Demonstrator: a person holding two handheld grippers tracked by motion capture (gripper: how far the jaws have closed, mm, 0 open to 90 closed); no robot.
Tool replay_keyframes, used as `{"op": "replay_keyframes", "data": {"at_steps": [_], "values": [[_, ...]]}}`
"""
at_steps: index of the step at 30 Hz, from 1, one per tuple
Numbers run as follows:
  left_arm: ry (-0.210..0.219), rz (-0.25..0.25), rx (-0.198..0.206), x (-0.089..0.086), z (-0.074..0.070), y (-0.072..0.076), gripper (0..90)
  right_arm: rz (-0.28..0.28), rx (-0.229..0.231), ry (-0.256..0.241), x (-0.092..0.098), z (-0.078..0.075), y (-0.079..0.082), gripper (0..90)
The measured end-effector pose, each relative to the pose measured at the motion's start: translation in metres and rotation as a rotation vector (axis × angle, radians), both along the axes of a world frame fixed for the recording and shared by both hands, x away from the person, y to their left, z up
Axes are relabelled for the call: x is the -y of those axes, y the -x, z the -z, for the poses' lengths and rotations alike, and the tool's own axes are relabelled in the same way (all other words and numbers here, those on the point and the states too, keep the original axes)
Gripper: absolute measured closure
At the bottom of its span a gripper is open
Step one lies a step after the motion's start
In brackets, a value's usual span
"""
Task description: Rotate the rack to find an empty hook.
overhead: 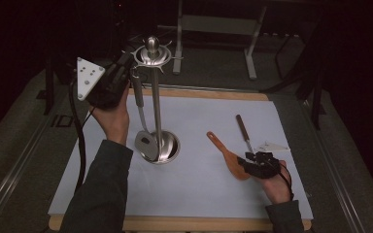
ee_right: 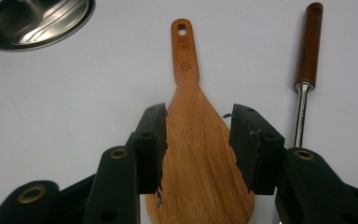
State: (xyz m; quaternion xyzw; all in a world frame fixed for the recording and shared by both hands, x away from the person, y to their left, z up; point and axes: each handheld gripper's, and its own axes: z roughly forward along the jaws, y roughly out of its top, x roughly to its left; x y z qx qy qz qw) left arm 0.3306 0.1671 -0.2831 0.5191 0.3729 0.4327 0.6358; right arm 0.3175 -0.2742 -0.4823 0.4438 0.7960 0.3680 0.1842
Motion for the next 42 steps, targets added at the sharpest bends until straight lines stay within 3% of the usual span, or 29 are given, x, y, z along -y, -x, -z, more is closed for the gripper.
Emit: {"op": "replay_keyframes", "data": {"at_steps": [13, 26, 35, 42], "values": [[-0.023, 0.007, -0.007, -0.005, 0.000, 0.003, 90.0, 0.004, 0.000, -0.001, 0.003, 0.000, 0.000, 56.2], [-0.082, 0.033, -0.051, -0.024, 0.017, 0.014, 89.8, 0.006, -0.004, 0.000, 0.003, 0.001, 0.000, 56.1], [-0.127, 0.033, -0.128, -0.044, 0.046, 0.020, 89.0, 0.011, -0.006, 0.002, 0.005, 0.001, 0.000, 56.1], [-0.139, 0.024, -0.188, -0.052, 0.067, 0.018, 88.5, 0.017, -0.006, -0.002, 0.007, 0.000, 0.001, 56.1]]}}
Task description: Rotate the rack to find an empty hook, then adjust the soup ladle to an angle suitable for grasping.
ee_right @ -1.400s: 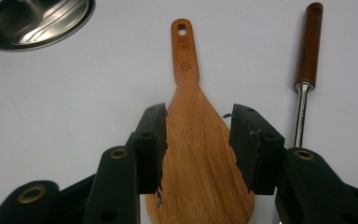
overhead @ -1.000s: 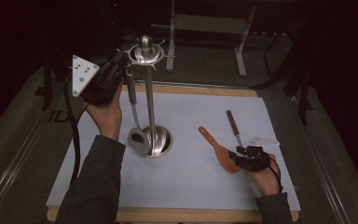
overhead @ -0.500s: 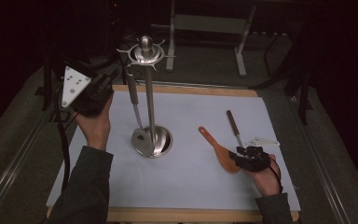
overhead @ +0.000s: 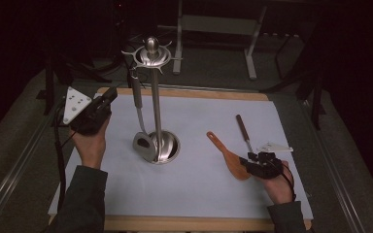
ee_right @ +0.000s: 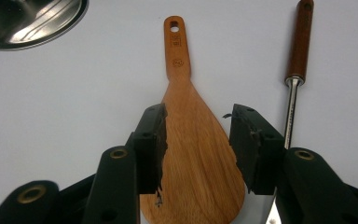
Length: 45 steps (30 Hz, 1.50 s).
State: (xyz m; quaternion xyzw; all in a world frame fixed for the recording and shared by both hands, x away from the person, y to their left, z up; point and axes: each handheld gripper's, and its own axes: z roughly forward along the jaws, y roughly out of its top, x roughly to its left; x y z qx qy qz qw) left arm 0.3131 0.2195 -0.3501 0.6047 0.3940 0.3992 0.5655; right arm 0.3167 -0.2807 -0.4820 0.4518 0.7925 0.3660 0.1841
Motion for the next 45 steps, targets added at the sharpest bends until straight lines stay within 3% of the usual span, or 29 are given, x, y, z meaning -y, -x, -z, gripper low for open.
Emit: {"op": "replay_keyframes", "data": {"at_steps": [8, 16, 18, 19, 22, 25, 26, 30, 32, 35, 45], "values": [[-0.025, -0.010, -0.074, -0.011, 0.028, 0.002, 87.8, 0.006, 0.008, -0.003, 0.002, -0.001, 0.000, 56.2], [-0.048, -0.020, -0.191, -0.023, 0.078, 0.009, 85.1, 0.006, 0.011, 0.002, 0.003, -0.003, 0.000, 56.2], [-0.051, -0.020, -0.198, -0.024, 0.081, 0.009, 84.2, 0.008, 0.015, 0.003, 0.004, -0.005, 0.000, 56.2], [-0.060, -0.018, -0.235, -0.027, 0.097, 0.012, 83.2, 0.015, 0.022, 0.001, 0.006, -0.008, 0.000, 56.4], [-0.058, -0.020, -0.284, -0.031, 0.120, 0.017, 82.1, 0.022, 0.030, 0.013, 0.009, -0.012, -0.001, 56.9], [-0.052, -0.025, -0.321, -0.034, 0.137, 0.023, 80.9, 0.033, 0.035, 0.053, 0.010, -0.017, -0.004, 57.9], [-0.052, -0.025, -0.321, -0.034, 0.137, 0.023, 80.4, 0.033, 0.035, 0.053, 0.010, -0.017, -0.004, 57.9], [-0.075, -0.026, -0.385, -0.037, 0.164, 0.032, 78.2, 0.053, 0.036, 0.095, 0.012, -0.025, -0.015, 61.0], [-0.079, -0.024, -0.394, -0.038, 0.168, 0.033, 76.9, 0.060, 0.033, 0.102, 0.012, -0.026, -0.019, 61.9], [-0.091, -0.011, -0.453, -0.039, 0.181, 0.036, 73.9, 0.072, 0.009, 0.133, 0.010, -0.024, -0.035, 67.4], [-0.107, 0.018, -0.484, -0.035, 0.188, 0.034, 71.5, 0.133, -0.091, 0.174, 0.008, -0.003, -0.080, 88.3]]}}
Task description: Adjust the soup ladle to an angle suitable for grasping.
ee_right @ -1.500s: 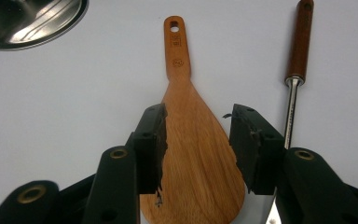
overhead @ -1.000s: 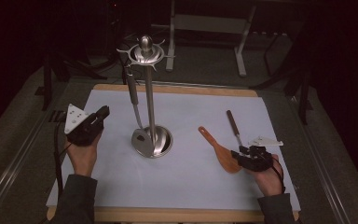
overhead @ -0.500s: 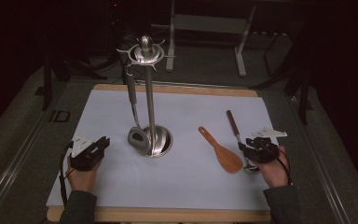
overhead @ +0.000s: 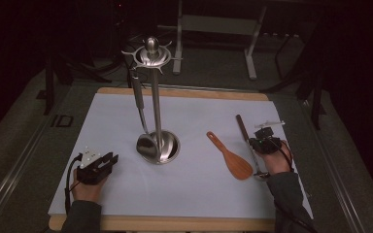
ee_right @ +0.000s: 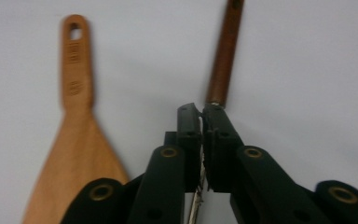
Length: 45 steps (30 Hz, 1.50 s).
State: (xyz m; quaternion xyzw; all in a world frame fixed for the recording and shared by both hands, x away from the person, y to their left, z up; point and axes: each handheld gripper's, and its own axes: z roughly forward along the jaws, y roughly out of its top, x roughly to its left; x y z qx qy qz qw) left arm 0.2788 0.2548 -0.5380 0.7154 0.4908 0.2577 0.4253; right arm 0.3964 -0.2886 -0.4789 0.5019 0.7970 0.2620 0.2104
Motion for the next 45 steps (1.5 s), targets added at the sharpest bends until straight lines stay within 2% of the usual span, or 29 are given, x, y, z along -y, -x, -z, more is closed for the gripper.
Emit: {"op": "replay_keyframes", "data": {"at_steps": [4, 10, 12, 13, 18, 25, 30, 35, 38, 41, 42, 45], "values": [[0.000, 0.001, 0.001, 0.000, 0.000, 0.000, 71.4, 0.036, -0.054, -0.001, 0.001, 0.007, -0.016, 88.0], [-0.005, 0.005, 0.001, 0.001, 0.000, 0.000, 71.4, 0.054, -0.084, 0.015, -0.006, 0.015, -0.032, 72.6], [-0.004, 0.005, 0.001, 0.001, 0.000, 0.000, 71.4, 0.063, -0.086, 0.015, -0.006, 0.016, -0.035, 72.2], [-0.005, 0.005, 0.001, 0.001, 0.000, 0.000, 71.3, 0.073, -0.100, 0.026, -0.009, 0.019, -0.042, 70.1], [-0.003, 0.007, -0.001, 0.001, 0.000, 0.000, 71.2, 0.102, -0.124, 0.040, -0.012, 0.026, -0.055, 68.1], [-0.002, 0.009, -0.002, 0.001, 0.001, 0.000, 71.2, 0.111, -0.165, 0.038, -0.011, 0.028, -0.064, 71.9], [-0.005, 0.010, -0.001, 0.001, 0.001, 0.000, 71.2, 0.100, -0.175, 0.014, -0.007, 0.028, -0.060, 72.3], [-0.009, 0.010, -0.001, 0.001, 0.001, 0.000, 71.2, 0.068, -0.179, 0.026, -0.004, 0.027, -0.048, 72.4], [-0.015, 0.010, -0.003, 0.002, 0.001, 0.000, 71.2, -0.003, -0.186, 0.045, -0.002, 0.027, -0.030, 72.6], [-0.020, 0.010, -0.003, 0.002, 0.001, 0.000, 71.2, -0.033, -0.188, 0.051, 0.000, 0.026, -0.021, 72.7], [-0.021, 0.010, -0.002, 0.003, 0.001, 0.000, 71.2, -0.057, -0.199, 0.052, 0.001, 0.026, -0.011, 72.9], [-0.022, 0.010, -0.003, 0.003, 0.001, 0.000, 71.2, -0.100, -0.206, 0.066, 0.002, 0.025, 0.002, 73.1]]}}
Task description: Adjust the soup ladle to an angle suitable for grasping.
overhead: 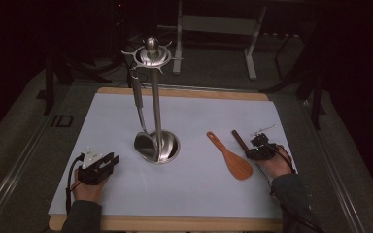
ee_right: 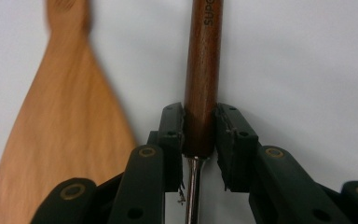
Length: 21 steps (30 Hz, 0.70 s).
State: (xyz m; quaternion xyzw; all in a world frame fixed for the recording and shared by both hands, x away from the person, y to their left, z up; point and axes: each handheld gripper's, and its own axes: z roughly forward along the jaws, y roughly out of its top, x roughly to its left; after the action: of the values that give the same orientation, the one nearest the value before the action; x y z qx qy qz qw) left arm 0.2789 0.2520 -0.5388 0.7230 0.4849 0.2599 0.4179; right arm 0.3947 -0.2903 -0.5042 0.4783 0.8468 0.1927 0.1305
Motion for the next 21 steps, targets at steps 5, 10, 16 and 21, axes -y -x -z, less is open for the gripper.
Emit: {"op": "replay_keyframes", "data": {"at_steps": [5, 10, 16, 21], "values": [[-0.003, 0.002, -0.003, 0.001, 0.000, 0.000, 71.2, -0.064, -0.038, 0.035, -0.003, -0.003, 0.012, 73.3], [-0.002, 0.005, -0.003, 0.001, 0.000, 0.000, 71.1, -0.054, -0.070, 0.046, -0.008, -0.009, 0.008, 69.2], [0.000, 0.007, -0.003, 0.001, 0.000, 0.000, 70.9, -0.049, -0.142, 0.077, -0.013, -0.013, -0.005, 66.0], [-0.001, 0.008, -0.003, 0.001, 0.000, 0.000, 70.8, -0.047, -0.180, 0.111, -0.013, -0.010, -0.014, 65.7]]}}
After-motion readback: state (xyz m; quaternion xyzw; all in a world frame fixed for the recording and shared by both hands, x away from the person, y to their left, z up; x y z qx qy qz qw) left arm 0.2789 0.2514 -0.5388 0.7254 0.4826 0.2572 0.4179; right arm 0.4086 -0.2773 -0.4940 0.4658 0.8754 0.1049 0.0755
